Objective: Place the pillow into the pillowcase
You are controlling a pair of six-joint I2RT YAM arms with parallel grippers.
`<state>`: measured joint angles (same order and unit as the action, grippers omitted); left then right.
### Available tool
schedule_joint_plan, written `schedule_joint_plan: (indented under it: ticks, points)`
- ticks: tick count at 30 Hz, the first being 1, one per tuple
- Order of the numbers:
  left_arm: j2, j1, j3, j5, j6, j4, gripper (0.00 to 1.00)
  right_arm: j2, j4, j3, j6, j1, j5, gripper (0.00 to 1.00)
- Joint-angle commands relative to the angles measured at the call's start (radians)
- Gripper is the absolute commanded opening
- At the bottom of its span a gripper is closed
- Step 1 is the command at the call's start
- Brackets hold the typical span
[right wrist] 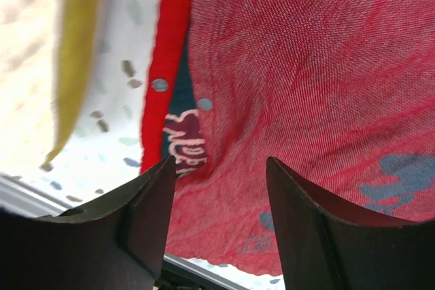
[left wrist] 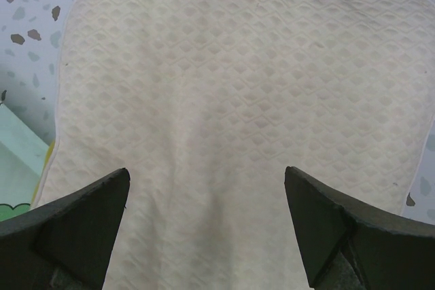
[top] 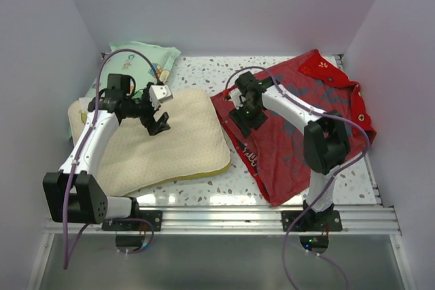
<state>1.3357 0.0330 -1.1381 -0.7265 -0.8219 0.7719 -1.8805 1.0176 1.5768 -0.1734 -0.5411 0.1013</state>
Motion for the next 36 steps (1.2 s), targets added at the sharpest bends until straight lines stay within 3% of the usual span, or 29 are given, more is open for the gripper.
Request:
schedule_joint_plan:
  ticks: [1, 4, 7, 10, 12, 22, 28, 32, 36]
  points:
    - [-0.055, -0.012, -0.008, 0.001, 0.042, -0.038, 1.0, -0.049, -0.05, -0.043, 0.017, -0.005, -0.081, 0.58]
    - [-0.092, -0.015, 0.032, 0.022, 0.076, -0.091, 1.0, -0.071, -0.1, -0.08, 0.012, -0.006, -0.126, 0.54]
    - [-0.107, -0.015, 0.066, 0.041, 0.086, -0.111, 1.0, -0.097, -0.106, -0.087, 0.009, -0.006, -0.141, 0.43]
    - [-0.099, -0.015, 0.08, 0.042, 0.092, -0.111, 1.0, -0.098, -0.099, -0.074, 0.009, -0.006, -0.13, 0.24]
    - [-0.095, -0.015, 0.095, 0.035, 0.07, -0.105, 1.0, -0.098, -0.082, -0.058, 0.003, -0.005, -0.105, 0.0]
    - [-0.118, 0.001, 0.195, 0.033, -0.152, -0.031, 1.0, 0.075, -0.041, 0.0, 0.008, 0.01, 0.006, 0.0]
    - [-0.148, 0.206, 0.311, 0.192, -0.112, -0.207, 1.0, 0.121, -0.002, 0.031, 0.022, 0.035, 0.072, 0.0]
    - [-0.069, 0.242, 0.284, 0.252, -0.05, -0.359, 1.0, 0.127, 0.018, 0.04, 0.022, 0.046, 0.071, 0.0]
    - [0.066, 0.245, 0.199, 0.249, -0.075, -0.336, 1.0, 0.139, 0.033, 0.043, 0.022, 0.066, 0.086, 0.0]
